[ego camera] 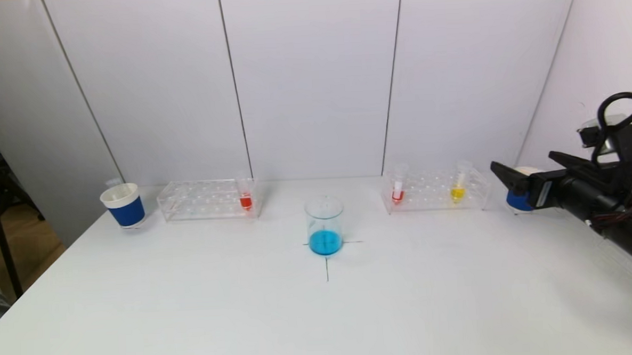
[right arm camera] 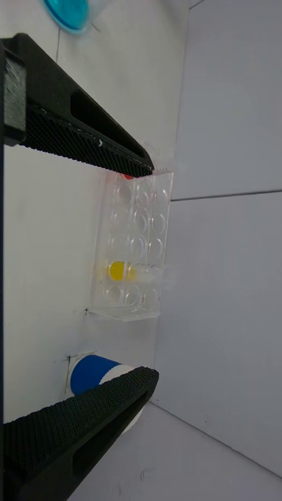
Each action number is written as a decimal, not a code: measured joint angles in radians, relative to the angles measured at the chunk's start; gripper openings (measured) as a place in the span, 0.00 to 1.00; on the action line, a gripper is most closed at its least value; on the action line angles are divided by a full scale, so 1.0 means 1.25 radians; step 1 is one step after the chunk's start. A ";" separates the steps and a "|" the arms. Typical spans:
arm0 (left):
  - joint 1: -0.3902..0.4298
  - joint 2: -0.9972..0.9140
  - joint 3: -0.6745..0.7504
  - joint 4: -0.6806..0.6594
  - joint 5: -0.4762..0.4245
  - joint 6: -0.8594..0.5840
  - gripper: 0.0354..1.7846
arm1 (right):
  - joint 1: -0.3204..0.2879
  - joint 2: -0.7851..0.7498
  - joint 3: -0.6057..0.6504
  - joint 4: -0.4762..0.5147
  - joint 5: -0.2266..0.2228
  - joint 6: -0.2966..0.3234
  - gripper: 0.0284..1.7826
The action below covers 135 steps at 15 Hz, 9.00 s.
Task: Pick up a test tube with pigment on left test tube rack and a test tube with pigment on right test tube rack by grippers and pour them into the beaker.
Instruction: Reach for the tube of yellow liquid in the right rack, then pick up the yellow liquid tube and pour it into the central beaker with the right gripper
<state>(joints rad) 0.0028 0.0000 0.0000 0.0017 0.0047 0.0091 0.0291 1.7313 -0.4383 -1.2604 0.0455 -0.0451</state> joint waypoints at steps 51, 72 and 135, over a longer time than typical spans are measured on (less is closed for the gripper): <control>0.000 0.001 0.000 0.000 0.000 0.000 0.99 | -0.004 0.611 -0.462 -0.209 -0.063 0.013 0.99; 0.000 0.001 0.000 0.000 0.000 0.000 0.99 | -0.009 0.635 -0.500 -0.190 -0.065 0.011 0.93; 0.000 0.001 0.000 0.000 0.000 0.000 0.99 | 0.186 0.265 -0.806 0.393 0.188 -0.316 0.29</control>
<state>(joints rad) 0.0028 0.0017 0.0000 0.0017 0.0047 0.0091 0.2617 2.0628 -1.4462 -0.7696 0.2800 -0.4402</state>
